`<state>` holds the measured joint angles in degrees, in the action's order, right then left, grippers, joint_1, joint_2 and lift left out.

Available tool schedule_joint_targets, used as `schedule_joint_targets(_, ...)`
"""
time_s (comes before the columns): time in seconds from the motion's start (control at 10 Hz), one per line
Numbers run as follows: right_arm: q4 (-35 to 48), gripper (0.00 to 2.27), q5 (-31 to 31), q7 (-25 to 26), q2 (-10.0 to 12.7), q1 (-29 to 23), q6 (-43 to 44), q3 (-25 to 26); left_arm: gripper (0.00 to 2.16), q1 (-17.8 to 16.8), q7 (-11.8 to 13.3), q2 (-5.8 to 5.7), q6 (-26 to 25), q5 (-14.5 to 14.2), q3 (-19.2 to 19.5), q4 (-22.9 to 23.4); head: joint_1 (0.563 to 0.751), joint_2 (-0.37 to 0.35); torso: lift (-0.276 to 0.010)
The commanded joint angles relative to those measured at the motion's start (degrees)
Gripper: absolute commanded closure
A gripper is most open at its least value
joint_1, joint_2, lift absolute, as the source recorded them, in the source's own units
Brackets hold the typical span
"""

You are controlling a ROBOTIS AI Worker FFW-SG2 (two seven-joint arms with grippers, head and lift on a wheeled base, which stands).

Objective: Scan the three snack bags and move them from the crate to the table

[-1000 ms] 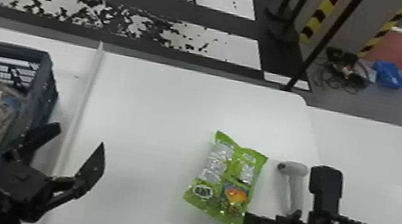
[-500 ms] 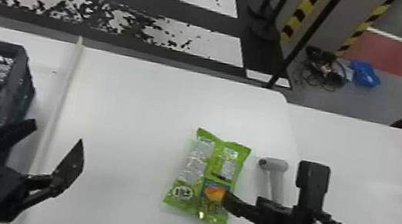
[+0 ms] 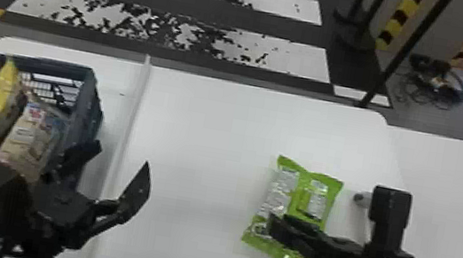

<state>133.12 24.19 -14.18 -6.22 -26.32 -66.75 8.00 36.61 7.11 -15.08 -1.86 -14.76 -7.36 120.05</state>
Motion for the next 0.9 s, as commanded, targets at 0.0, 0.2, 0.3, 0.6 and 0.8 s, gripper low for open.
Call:
schedule_joint_targets(0.0, -3.22, 2.24, -2.12, 0.12, 0.68, 0.04, 7.02, -3.43, 0.03, -0.22, 0.01, 0.05, -0.03, -0.09, 0.25, 0.10, 0.695, -0.043, -0.062)
schedule_joint_targets(0.2, -10.16, 2.24, -4.15, 0.82, 0.94, 1.27, 16.69, -7.83, 0.03, -0.22, -0.08, 0.05, -0.03, -0.35, 0.77, 0.19, 0.695, 0.005, -0.062)
schedule_joint_targets(0.3, -13.68, 2.24, -5.82, 1.52, 1.73, 2.32, 20.55, -10.02, 0.03, -0.22, 0.01, 0.05, -0.03, -0.44, 0.95, 0.19, 0.695, 0.024, -0.062)
schedule_joint_targets(0.6, -21.59, 2.24, -10.83, 4.07, 2.96, 3.99, 27.23, -14.59, 0.03, -0.22, 0.01, -0.04, -0.03, -1.14, 1.56, 0.01, 0.695, 0.073, -0.062)
schedule_joint_targets(0.8, -23.96, 2.24, -11.97, 5.04, 2.96, 3.82, 28.46, -14.95, 0.03, -0.22, 0.01, -0.04, -0.03, -1.23, 1.65, -0.16, 0.695, 0.088, -0.062)
